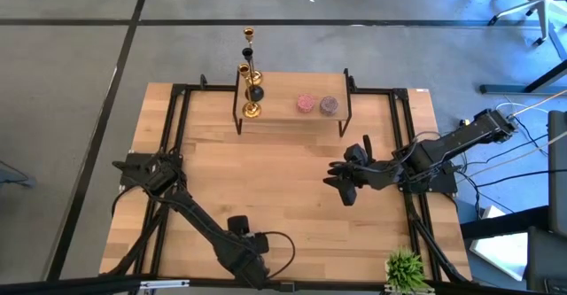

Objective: Pick & Place candle stick holders
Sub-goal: Put the blue candle on the shelf

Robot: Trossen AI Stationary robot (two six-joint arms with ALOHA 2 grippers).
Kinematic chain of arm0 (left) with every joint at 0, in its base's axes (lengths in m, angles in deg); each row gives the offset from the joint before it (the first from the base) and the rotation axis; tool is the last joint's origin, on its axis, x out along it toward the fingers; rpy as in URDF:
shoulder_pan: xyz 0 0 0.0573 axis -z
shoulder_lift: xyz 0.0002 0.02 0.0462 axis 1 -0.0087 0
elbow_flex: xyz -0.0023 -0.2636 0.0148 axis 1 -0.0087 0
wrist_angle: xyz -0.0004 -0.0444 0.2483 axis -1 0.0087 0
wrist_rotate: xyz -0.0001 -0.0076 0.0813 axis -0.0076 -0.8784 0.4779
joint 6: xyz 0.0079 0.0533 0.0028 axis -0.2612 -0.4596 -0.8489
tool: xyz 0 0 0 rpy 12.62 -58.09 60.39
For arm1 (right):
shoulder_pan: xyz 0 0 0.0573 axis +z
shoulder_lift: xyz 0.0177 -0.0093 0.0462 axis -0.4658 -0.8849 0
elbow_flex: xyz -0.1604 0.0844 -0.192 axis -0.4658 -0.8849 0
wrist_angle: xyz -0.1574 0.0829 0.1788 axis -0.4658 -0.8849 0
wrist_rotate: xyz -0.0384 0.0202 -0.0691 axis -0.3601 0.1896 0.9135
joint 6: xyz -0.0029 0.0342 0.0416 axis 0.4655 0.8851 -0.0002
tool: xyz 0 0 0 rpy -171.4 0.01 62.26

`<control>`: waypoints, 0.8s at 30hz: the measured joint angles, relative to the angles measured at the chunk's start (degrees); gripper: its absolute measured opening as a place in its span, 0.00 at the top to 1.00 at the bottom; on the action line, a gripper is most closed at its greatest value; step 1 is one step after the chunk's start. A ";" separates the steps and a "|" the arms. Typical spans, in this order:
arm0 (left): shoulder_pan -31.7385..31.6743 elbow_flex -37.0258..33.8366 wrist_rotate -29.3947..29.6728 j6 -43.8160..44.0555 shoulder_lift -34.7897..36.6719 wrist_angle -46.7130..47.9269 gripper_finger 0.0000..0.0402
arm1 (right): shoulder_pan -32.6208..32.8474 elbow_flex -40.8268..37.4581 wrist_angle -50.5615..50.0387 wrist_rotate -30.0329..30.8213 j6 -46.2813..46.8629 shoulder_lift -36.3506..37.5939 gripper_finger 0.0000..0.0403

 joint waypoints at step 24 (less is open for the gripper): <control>-0.28 -0.02 3.97 -5.97 -0.11 -2.01 0.07 | -0.02 0.02 0.01 0.33 0.22 -0.64 0.54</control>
